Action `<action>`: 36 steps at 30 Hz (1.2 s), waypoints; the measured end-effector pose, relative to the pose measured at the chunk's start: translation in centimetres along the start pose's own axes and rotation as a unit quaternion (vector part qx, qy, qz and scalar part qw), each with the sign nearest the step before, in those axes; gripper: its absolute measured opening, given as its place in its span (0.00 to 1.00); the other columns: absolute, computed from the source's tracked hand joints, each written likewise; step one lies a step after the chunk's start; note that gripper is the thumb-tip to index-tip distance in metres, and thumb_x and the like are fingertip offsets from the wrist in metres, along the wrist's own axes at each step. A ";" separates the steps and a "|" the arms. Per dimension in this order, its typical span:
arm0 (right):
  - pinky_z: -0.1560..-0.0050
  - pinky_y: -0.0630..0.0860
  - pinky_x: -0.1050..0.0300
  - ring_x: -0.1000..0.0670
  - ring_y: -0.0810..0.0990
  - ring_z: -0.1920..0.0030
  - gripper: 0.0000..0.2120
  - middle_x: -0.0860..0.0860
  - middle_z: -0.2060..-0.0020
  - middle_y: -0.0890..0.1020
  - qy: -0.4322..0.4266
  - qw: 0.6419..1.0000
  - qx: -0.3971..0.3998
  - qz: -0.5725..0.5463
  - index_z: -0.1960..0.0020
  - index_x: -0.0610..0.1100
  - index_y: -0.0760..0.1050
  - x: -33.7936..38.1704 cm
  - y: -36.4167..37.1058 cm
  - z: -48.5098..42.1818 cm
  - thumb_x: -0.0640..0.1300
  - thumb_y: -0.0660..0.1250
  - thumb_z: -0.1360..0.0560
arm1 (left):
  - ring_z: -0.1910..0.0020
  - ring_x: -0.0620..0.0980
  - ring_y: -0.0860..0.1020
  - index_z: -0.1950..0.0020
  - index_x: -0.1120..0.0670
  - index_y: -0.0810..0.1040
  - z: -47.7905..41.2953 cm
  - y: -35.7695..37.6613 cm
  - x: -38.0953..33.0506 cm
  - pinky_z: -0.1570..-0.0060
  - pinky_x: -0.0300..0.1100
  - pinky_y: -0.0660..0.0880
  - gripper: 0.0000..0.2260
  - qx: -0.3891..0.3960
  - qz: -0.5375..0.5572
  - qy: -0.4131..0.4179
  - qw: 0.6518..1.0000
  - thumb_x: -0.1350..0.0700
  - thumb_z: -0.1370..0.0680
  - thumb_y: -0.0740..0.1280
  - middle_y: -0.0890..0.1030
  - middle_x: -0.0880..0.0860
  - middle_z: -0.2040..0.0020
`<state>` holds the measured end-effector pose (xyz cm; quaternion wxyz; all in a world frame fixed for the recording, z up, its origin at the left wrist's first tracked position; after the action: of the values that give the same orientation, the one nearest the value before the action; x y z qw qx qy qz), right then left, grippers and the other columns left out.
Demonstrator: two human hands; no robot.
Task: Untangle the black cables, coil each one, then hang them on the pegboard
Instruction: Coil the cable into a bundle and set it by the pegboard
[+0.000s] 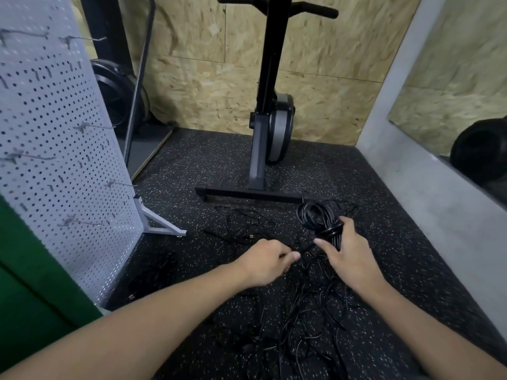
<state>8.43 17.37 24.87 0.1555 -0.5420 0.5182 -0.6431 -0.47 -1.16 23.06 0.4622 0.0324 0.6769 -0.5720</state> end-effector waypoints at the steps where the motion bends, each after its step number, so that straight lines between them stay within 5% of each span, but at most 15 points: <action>1: 0.43 0.79 0.43 0.39 0.81 0.41 0.37 0.41 0.38 0.81 0.007 0.999 0.021 0.049 0.21 0.44 0.57 -0.3 0.2 -0.1 0.60 0.69 0.20 | 0.65 0.49 0.76 0.57 0.55 0.78 0.1 0.3 -0.4 0.62 0.40 0.72 0.19 0.015 -0.023 0.002 1.000 0.46 0.13 0.59 0.79 0.51 0.64; 4: 0.42 0.77 0.44 0.39 0.79 0.36 0.37 0.41 0.32 0.77 0.049 0.986 0.091 0.130 0.21 0.43 0.55 -1.8 0.2 -0.3 0.59 0.67 0.19 | 0.60 0.53 0.79 0.49 0.55 0.79 0.9 -0.1 -0.4 0.58 0.47 0.75 0.16 0.053 -0.108 -0.002 0.993 0.46 0.13 0.59 0.80 0.53 0.58; 7: 0.43 0.79 0.47 0.42 0.81 0.41 0.36 0.44 0.33 0.78 0.066 0.971 0.184 0.136 0.21 0.46 0.54 -3.4 0.6 0.1 0.57 0.68 0.19 | 0.68 0.44 0.76 0.48 0.52 0.81 2.2 -3.2 -0.9 0.66 0.42 0.70 0.16 0.028 -0.178 0.045 0.983 0.43 0.14 0.60 0.80 0.48 0.63; 10: 0.43 0.79 0.56 0.54 0.80 0.44 0.32 0.51 0.38 0.80 -0.010 0.949 0.294 0.116 0.23 0.50 0.57 -2.3 1.4 1.1 0.56 0.70 0.20 | 0.62 0.45 0.79 0.46 0.49 0.82 2.6 -6.1 -2.2 0.60 0.45 0.76 0.16 -0.050 -0.258 0.130 0.956 0.40 0.16 0.62 0.83 0.45 0.57; 12: 0.54 0.75 0.69 0.63 0.78 0.53 0.29 0.60 0.45 0.77 -0.070 0.931 0.343 0.107 0.25 0.53 0.59 0.0 1.3 2.1 0.55 0.70 0.19 | 0.54 0.47 0.82 0.49 0.49 0.83 2.4 -7.3 -2.7 0.55 0.47 0.77 0.16 -0.105 -0.266 0.180 0.941 0.39 0.17 0.64 0.85 0.45 0.52; 14: 0.53 0.71 0.71 0.64 0.76 0.51 0.31 0.65 0.43 0.73 -0.124 0.916 0.366 0.108 0.24 0.55 0.58 1.9 1.1 3.0 0.55 0.70 0.19 | 0.52 0.47 0.82 0.51 0.49 0.84 2.2 -8.1 -2.8 0.55 0.48 0.77 0.16 -0.133 -0.256 0.203 0.936 0.38 0.19 0.66 0.85 0.45 0.52; 17: 0.40 0.76 0.60 0.59 0.78 0.41 0.27 0.63 0.37 0.77 -0.196 0.910 0.360 0.064 0.30 0.63 0.63 4.3 0.5 4.0 0.55 0.74 0.22 | 0.56 0.46 0.82 0.53 0.49 0.85 1.4 -9.0 -1.6 0.55 0.51 0.78 0.16 -0.124 -0.190 0.170 0.959 0.37 0.22 0.70 0.85 0.45 0.57; 19: 0.43 0.79 0.55 0.57 0.82 0.44 0.23 0.60 0.43 0.83 -0.216 0.914 0.343 0.005 0.35 0.62 0.68 5.4 -0.1 4.4 0.52 0.76 0.23 | 0.59 0.46 0.81 0.56 0.49 0.85 1.1 -9.6 -0.1 0.55 0.52 0.78 0.16 -0.103 -0.096 0.134 0.981 0.37 0.24 0.73 0.85 0.46 0.60; 23: 0.41 0.78 0.52 0.58 0.80 0.42 0.27 0.60 0.43 0.82 -0.264 0.924 0.278 -0.018 0.31 0.64 0.66 6.4 -1.0 4.9 0.54 0.76 0.24 | 0.62 0.51 0.81 0.62 0.53 0.85 0.9 -10.1 2.7 0.53 0.52 0.77 0.19 -0.072 0.055 0.053 0.994 0.37 0.28 0.77 0.84 0.53 0.63; 28: 0.42 0.80 0.60 0.61 0.82 0.39 0.41 0.65 0.38 0.82 -0.248 0.927 0.255 -0.116 0.23 0.66 0.54 7.2 -0.9 5.7 0.50 0.77 0.24 | 0.69 0.45 0.73 0.59 0.55 0.85 0.5 -8.2 4.6 0.63 0.35 0.69 0.24 0.000 0.165 -0.012 0.986 0.33 0.24 0.70 0.79 0.52 0.66; 30: 0.43 0.79 0.67 0.62 0.80 0.37 0.46 0.66 0.36 0.80 -0.230 0.931 0.233 -0.163 0.20 0.67 0.52 7.3 -1.1 5.5 0.49 0.77 0.25 | 0.62 0.49 0.80 0.54 0.58 0.86 0.4 -7.0 5.4 0.54 0.38 0.74 0.26 0.023 0.241 -0.020 0.970 0.34 0.22 0.69 0.83 0.63 0.59; 32: 0.39 0.71 0.75 0.65 0.77 0.34 0.45 0.70 0.35 0.78 -0.225 0.938 0.194 -0.177 0.19 0.66 0.54 7.3 -1.0 5.3 0.50 0.77 0.26 | 0.57 0.55 0.80 0.47 0.68 0.81 0.3 -5.6 6.3 0.48 0.49 0.76 0.23 0.050 0.277 -0.017 0.959 0.45 0.17 0.68 0.81 0.70 0.55; 36: 0.38 0.73 0.70 0.68 0.75 0.34 0.41 0.75 0.35 0.74 -0.181 0.956 0.092 -0.210 0.20 0.66 0.56 6.5 -1.2 4.0 0.52 0.75 0.25 | 0.68 0.51 0.78 0.40 0.56 0.77 0.6 -2.1 6.8 0.60 0.49 0.77 0.17 0.094 0.250 -0.131 0.955 0.50 0.11 0.52 0.76 0.55 0.65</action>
<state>9.98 10.89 28.90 0.1576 -0.7291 0.2948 -0.5973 -5.22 -5.66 20.22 0.6698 0.1688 0.5237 -0.4986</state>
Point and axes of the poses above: each hand's wrist, its own z-axis away from the middle knuckle, its own y-axis out of the palm, x = y × z, the point moved 3 cm from there along -z, towards the middle knuckle
